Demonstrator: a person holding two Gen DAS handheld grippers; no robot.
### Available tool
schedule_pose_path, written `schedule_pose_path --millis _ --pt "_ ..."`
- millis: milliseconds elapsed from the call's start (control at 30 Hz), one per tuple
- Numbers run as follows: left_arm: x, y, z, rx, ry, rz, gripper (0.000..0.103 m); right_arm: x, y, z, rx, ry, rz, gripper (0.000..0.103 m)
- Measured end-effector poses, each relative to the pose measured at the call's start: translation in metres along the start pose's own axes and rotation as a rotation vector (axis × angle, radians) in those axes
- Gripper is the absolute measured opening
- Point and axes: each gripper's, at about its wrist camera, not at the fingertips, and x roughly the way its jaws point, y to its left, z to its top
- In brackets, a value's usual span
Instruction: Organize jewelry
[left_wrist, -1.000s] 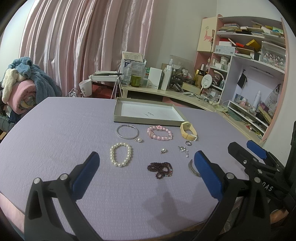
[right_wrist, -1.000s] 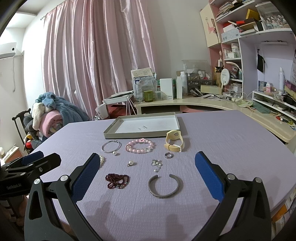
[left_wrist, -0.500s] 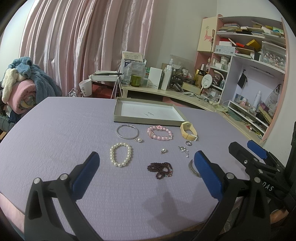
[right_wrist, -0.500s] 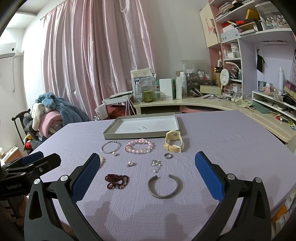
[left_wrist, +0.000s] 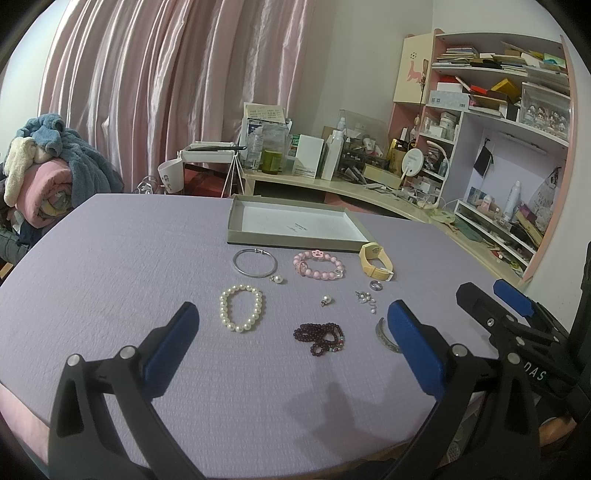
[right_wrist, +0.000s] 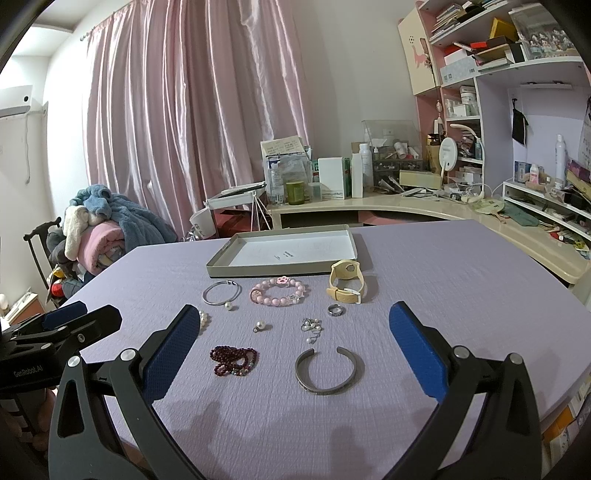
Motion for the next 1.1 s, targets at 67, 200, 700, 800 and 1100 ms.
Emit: schedule_pose_path --millis 67,200,700,800,1100 --pt "0.0000 0.0000 0.0000 0.000 0.000 -0.001 0.101 -0.0002 -0.0003 0.0000 0.000 0.000 0.000 0.102" --pt "-0.0001 0.0000 0.0000 0.001 0.000 0.000 0.101 -0.0003 -0.0006 -0.0002 0.000 0.000 0.001 0.102" --pt "0.0000 0.0000 0.0000 0.001 0.001 0.001 0.101 0.0005 -0.0007 -0.0010 0.001 -0.001 0.002 0.102" --pt "0.0000 -0.0001 0.0000 0.002 0.002 0.001 0.101 0.0010 -0.0006 -0.0014 0.002 0.000 0.001 0.102" --pt "0.0086 0.0073 -0.0071 0.002 0.005 0.002 0.101 0.0034 -0.0004 -0.0039 0.003 0.004 0.000 0.102"
